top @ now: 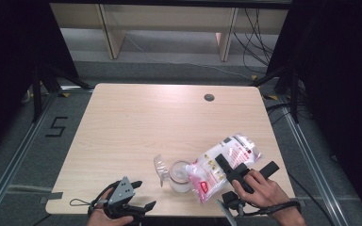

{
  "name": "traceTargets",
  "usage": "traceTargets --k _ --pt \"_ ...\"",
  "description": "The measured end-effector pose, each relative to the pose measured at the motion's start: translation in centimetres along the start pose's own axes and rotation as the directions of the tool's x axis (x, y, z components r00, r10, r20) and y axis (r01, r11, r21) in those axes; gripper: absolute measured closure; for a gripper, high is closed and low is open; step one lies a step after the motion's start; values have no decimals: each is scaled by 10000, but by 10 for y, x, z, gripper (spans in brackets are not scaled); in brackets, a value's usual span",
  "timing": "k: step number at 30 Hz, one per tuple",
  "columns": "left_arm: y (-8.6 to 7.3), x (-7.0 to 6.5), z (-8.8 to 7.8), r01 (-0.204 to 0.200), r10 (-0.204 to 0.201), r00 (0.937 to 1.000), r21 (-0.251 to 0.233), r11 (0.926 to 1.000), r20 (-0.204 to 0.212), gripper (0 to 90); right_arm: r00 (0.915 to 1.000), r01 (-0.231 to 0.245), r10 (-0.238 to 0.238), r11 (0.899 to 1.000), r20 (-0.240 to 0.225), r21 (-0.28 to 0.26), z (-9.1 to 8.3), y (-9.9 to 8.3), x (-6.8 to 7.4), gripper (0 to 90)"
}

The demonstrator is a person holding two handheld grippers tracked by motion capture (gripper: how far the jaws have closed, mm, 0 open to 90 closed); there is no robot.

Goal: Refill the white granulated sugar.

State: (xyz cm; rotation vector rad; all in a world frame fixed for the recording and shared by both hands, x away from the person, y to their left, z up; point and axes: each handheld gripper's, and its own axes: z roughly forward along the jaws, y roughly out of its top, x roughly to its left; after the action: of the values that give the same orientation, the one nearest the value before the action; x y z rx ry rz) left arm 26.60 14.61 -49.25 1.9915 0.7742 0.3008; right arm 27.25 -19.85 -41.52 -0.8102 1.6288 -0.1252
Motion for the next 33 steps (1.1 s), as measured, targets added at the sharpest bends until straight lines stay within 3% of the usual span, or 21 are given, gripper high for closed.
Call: traceTargets --k 33 --pt "0 0 0 -8 8 10000 1 10000 -6 182 9998 181 -181 9998 -129 -11 2 2 2 663"
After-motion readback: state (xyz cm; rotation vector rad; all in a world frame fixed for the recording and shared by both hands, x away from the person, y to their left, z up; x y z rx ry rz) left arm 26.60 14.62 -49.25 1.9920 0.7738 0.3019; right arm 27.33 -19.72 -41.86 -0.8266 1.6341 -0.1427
